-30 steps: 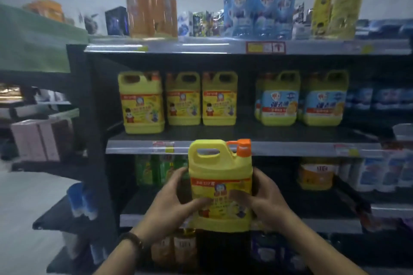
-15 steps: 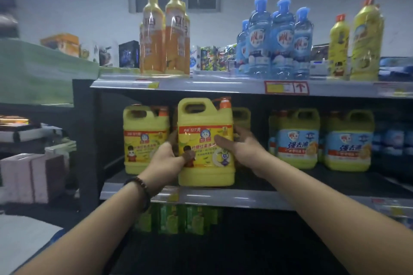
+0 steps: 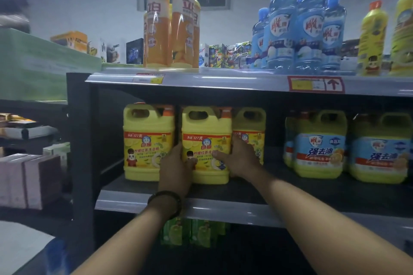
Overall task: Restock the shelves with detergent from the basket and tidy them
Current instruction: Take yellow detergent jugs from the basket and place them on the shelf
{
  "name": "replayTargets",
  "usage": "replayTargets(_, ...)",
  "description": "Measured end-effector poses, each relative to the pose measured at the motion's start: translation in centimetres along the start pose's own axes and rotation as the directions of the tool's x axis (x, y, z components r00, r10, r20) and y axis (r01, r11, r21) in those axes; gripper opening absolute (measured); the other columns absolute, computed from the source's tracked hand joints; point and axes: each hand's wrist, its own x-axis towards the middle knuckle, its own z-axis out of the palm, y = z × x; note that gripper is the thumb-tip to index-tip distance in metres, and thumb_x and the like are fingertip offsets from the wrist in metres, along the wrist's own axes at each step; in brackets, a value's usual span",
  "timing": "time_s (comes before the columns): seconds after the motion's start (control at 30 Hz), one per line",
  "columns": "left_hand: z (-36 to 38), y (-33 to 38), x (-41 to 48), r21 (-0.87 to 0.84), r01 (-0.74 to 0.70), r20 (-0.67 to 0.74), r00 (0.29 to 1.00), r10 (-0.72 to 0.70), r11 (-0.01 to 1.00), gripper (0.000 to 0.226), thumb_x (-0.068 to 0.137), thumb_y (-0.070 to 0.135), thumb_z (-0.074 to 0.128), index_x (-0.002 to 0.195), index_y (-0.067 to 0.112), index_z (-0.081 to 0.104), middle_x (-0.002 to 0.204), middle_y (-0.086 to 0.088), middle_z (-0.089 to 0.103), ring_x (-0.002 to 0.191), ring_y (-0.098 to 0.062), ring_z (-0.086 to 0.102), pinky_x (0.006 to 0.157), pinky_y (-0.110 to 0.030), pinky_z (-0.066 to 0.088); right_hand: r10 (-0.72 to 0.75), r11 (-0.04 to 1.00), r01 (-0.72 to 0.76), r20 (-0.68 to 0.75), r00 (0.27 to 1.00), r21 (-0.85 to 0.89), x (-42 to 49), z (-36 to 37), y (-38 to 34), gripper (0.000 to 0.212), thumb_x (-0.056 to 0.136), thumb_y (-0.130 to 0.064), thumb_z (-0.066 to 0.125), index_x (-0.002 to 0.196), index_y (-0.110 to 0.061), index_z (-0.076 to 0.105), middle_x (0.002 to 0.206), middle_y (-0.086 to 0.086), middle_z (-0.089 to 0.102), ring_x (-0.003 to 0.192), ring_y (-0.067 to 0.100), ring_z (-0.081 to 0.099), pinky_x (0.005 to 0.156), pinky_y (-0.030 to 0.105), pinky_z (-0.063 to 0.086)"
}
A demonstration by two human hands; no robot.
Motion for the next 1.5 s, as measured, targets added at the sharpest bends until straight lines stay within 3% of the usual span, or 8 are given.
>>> replayTargets(0.4,-1.8,0.9,-0.4,0.221,-0.043,0.126,0.992,0.015,0.974,0.021,0.099,0.025,0.068,0.118,0.016,0.064,0.113,-0.006,0.075,0.104,-0.029,0.071,0.079,-0.030,0.048,0.108,0.993,-0.108,-0.007,0.994,-0.052,-1.4,0.0,-0.9,0.049,0.093,-0.034,0.080,0.132,-0.013,0.059,0.130,0.005,0.067,0.118,0.026,0.064,0.089,0.032,0.049)
replayTargets(0.57,-3.1,4.0,-7.0,0.241,-0.139,0.194,0.977,0.092,0.961,0.045,0.096,0.028,0.070,0.139,0.025,0.059,0.136,0.000,0.062,0.127,-0.022,0.057,0.106,-0.041,0.053,0.023,0.998,-0.025,-0.036,0.999,-0.061,-6.4,-1.3,-1.0,0.045,0.094,-0.038,0.077,0.129,-0.016,0.060,0.121,0.001,0.068,0.107,0.020,0.065,0.091,0.039,0.058)
replayTargets(0.77,-1.8,5.1,-17.2,0.126,-0.191,0.434,0.893,0.119,0.973,0.020,0.086,0.035,0.066,0.106,0.034,0.070,0.102,0.014,0.072,0.095,-0.006,0.069,0.085,-0.031,0.060,0.039,0.990,-0.030,0.063,0.997,-0.139,-16.0,-5.3,2.7,0.038,0.090,-0.039,0.082,0.120,-0.029,0.062,0.106,-0.010,0.066,0.097,0.009,0.065,0.085,0.031,0.057)
replayTargets(1.0,4.5,2.0,-30.9,0.150,-0.192,0.743,0.669,0.018,0.970,0.016,0.091,0.041,0.059,0.101,0.032,0.068,0.105,0.012,0.075,0.101,-0.010,0.069,0.089,-0.031,0.057,0.387,0.912,-0.333,0.238,0.891,-0.240,-30.5,-5.6,15.0,0.015,0.095,-0.038,0.073,0.105,-0.029,0.067,0.098,-0.006,0.072,0.090,0.015,0.069,0.077,0.033,0.056)
replayTargets(1.13,7.5,0.9,-38.0,0.220,-0.263,0.902,0.423,-0.093,0.939,0.025,0.096,0.042,0.059,0.115,0.028,0.068,0.121,0.006,0.073,0.116,-0.020,0.067,0.091,-0.029,0.052,0.565,0.817,-0.488,0.259,0.783,-0.306,-39.2,-5.1,22.1,0.018,0.098,-0.032,0.072,0.084,-0.034,0.061,0.085,-0.015,0.063,0.083,0.006,0.064,0.067,0.013,0.043)
replayTargets(1.2,8.7,0.5,-41.2,0.224,-0.316,0.946,0.300,-0.127,0.922,0.041,0.093,0.055,0.053,0.115,0.025,0.068,0.121,0.001,0.072,0.115,-0.024,0.067,0.088,-0.031,0.051,0.670,0.736,-0.570,0.272,0.691,-0.366,-43.4,-4.0,26.2,0.014,0.097,-0.036,0.071,0.086,-0.031,0.064,0.093,-0.011,0.067,0.095,0.015,0.067,0.077,0.025,0.049)
replayTargets(1.37,11.8,-2.2,-49.3,0.253,-0.416,0.967,0.074,-0.244,0.873,0.046,0.102,0.046,0.051,0.144,0.027,0.052,0.141,-0.006,0.061,0.126,-0.030,0.060,0.098,-0.037,0.050,0.837,0.542,-0.746,0.329,0.437,-0.387,-52.8,-2.3,31.2,0.051,0.112,-0.038,0.047,0.157,-0.015,0.042,0.163,0.009,0.044,0.149,0.028,0.046,0.111,0.026,0.038)
replayTargets(1.5,15.1,-4.2,-53.3,0.306,-0.377,0.946,0.017,-0.324,0.874,0.070,0.102,0.054,0.053,0.163,0.030,0.029,0.167,-0.004,0.034,0.152,-0.029,0.038,0.121,-0.036,0.034,0.916,0.377,-0.883,0.257,0.309,-0.281,-58.2,-1.5,34.4,0.059,0.109,-0.039,0.056,0.158,-0.010,0.040,0.157,0.013,0.051,0.141,0.030,0.054,0.105,0.027,0.043)
